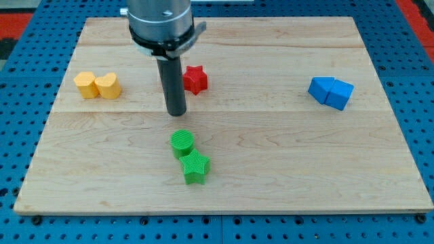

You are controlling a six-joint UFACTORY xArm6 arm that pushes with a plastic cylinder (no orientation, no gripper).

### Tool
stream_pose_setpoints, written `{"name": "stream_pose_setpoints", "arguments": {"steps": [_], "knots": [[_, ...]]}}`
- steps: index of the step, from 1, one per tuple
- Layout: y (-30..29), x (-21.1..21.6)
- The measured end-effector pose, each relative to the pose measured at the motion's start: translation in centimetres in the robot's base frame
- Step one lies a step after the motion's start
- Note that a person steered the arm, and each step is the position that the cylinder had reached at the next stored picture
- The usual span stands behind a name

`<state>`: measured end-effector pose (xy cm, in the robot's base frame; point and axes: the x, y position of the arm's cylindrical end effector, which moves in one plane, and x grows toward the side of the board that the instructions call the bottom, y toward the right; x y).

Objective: Push the red circle diagonally to the heart

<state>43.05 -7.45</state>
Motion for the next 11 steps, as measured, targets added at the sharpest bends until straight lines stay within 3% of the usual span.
{"name": "stream_pose_setpoints", "arguments": {"steps": [3,7,9,10,11], "knots": [[3.7,-5.2],[0.9,-5.4],[-4.8,-4.8],[-3.0,-3.8],[4.4,-3.1]]}}
